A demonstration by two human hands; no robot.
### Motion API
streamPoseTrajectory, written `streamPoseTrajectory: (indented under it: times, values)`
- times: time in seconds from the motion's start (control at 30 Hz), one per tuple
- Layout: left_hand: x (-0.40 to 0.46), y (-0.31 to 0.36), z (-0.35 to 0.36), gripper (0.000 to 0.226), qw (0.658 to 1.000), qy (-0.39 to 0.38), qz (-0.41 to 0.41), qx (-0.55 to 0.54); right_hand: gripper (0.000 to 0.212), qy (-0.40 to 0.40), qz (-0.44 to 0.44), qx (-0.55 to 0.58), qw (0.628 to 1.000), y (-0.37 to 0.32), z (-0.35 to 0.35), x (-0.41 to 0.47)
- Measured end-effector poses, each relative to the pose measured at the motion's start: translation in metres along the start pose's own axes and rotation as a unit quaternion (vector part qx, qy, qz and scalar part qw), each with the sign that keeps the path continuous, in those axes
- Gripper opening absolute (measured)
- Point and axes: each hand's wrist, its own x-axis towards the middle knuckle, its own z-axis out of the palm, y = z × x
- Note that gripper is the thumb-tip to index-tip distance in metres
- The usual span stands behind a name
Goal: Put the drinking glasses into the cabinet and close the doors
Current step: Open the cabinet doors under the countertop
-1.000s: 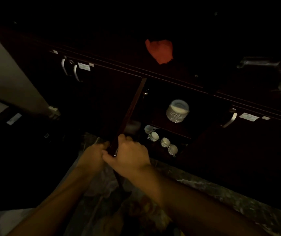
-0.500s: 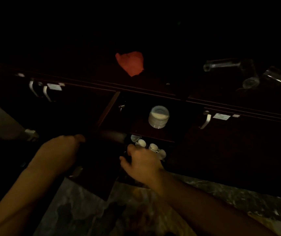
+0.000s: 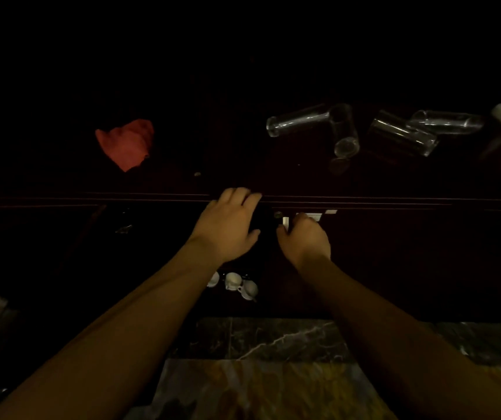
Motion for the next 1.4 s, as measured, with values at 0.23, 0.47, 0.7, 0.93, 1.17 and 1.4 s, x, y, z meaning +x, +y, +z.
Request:
streamPoseTrajectory:
  times: [0.23,0.47,0.7,0.93,1.17,1.4]
  values:
    - [0.058,0.03,0.042,0.11,0.992,-0.09,-0.029,0.083,0.02,-0.063,-0.011,0.093,0.994,0.023,0.018,0.029]
    - [0.059,0.03,0.058,0.121,0.992,-0.079,-0.04,0.088,0.007,-0.117,0.033,0.226,0.966,0.041,0.035,0.028]
    - [0.047,0.029,0.065,0.13,0.993,-0.062,-0.023,0.101,0.027,-0.114,0.018,0.253,0.96,0.068,0.035,-0.016]
    - [0.035,0.041,0.066,0.129,0.99,-0.062,-0.02,0.125,0.045,-0.074,-0.001,0.207,0.976,0.102,0.018,-0.09]
    - [0.02,0.085,0.056,0.094,0.994,-0.089,0.069,0.015,0.046,-0.042,-0.013,0.169,0.985,0.138,-0.008,-0.147]
    - [-0.034,0.175,0.059,0.072,0.94,-0.185,0.241,-0.155,0.044,-0.018,-0.012,0.16,0.987,0.166,-0.035,-0.181]
